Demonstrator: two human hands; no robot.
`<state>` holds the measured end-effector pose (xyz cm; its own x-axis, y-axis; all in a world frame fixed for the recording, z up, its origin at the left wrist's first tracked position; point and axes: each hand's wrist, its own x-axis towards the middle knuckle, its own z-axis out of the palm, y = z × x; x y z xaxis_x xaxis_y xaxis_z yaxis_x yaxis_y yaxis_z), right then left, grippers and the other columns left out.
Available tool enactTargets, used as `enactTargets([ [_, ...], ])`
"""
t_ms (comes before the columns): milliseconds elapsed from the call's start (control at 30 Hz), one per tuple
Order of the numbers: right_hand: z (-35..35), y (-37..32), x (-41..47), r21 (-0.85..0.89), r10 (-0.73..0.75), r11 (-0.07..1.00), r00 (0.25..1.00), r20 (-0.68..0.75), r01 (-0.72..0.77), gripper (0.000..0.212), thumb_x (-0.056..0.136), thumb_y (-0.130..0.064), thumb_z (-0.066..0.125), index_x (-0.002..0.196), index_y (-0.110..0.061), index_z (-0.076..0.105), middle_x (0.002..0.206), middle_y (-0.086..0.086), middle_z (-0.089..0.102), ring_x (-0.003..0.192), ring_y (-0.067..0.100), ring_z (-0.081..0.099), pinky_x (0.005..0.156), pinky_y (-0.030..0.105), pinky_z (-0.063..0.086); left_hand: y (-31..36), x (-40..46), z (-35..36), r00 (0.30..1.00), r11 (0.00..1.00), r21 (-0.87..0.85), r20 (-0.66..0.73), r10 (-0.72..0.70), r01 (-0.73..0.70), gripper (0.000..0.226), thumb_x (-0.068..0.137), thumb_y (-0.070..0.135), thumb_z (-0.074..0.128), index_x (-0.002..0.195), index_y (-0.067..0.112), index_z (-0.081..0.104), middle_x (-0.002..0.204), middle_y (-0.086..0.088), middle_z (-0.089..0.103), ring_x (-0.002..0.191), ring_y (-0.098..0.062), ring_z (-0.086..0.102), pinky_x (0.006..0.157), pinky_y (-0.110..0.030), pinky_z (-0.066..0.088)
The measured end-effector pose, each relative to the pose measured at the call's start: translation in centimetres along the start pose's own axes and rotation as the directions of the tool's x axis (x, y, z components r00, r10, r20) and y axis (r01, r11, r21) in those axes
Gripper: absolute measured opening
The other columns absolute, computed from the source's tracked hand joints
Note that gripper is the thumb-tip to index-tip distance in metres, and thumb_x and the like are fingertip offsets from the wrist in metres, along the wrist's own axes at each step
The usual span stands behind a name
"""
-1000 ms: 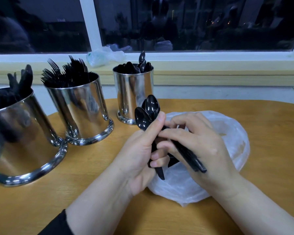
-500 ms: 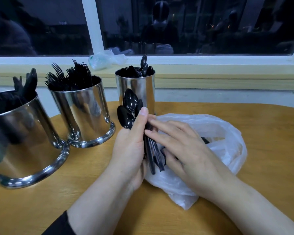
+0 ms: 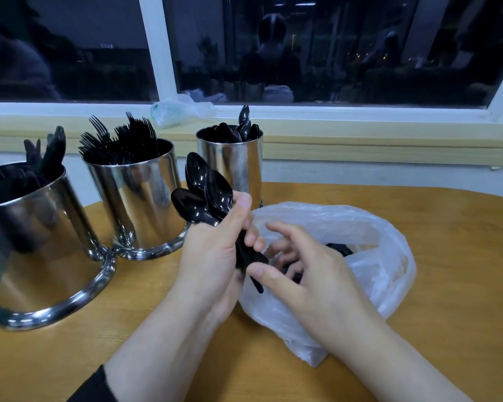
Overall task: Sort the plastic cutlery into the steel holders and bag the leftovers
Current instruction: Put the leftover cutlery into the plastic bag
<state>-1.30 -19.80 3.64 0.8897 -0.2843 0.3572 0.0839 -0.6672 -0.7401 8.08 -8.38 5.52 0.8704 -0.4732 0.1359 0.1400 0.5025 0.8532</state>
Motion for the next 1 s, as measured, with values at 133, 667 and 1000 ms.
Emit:
enactTargets([
  [133,1.1,-0.3,-0.2,0.043,0.01,0.999,1.0,-0.008,-0.009,0.036,0.089,-0.054,0.061,0.125,-0.049,0.056,0.096,-0.02,0.066,0.086,0.005,0.066,0.083,0.032,0.054,-0.1,-0.1,0.2,1.0,0.997,-0.067,0.003,0.024,-0.024,0.037,0.091,0.039,0.068,0.073,0.013,0.048,0.069,-0.005,0.037,0.062,-0.018,0.042,0.061,-0.027,0.045],
  [667,0.6,0.4,0.3,-0.075,-0.079,0.994,0.997,-0.022,0.077,0.05,0.089,-0.056,0.065,0.063,-0.016,0.051,0.065,0.001,0.056,0.063,0.019,0.049,0.057,0.025,0.035,-0.7,-0.5,0.5,0.996,0.998,0.048,0.069,-0.052,0.048,0.05,0.088,0.047,0.071,0.062,0.01,0.05,0.071,-0.017,0.056,0.06,-0.025,0.054,0.061,-0.039,0.047],
  [1000,-1.3,0.9,0.3,-0.07,-0.108,0.991,0.993,0.055,0.112,0.038,0.076,-0.07,0.06,0.083,-0.034,0.07,0.085,-0.015,0.066,0.089,0.008,0.064,0.077,0.02,0.046,1.2,-0.3,-0.2,0.995,0.98,0.179,-0.033,0.099,-0.092,0.047,0.099,0.036,0.062,0.068,0.013,0.035,0.055,-0.003,0.027,0.04,-0.016,0.021,0.037,-0.021,0.022],
])
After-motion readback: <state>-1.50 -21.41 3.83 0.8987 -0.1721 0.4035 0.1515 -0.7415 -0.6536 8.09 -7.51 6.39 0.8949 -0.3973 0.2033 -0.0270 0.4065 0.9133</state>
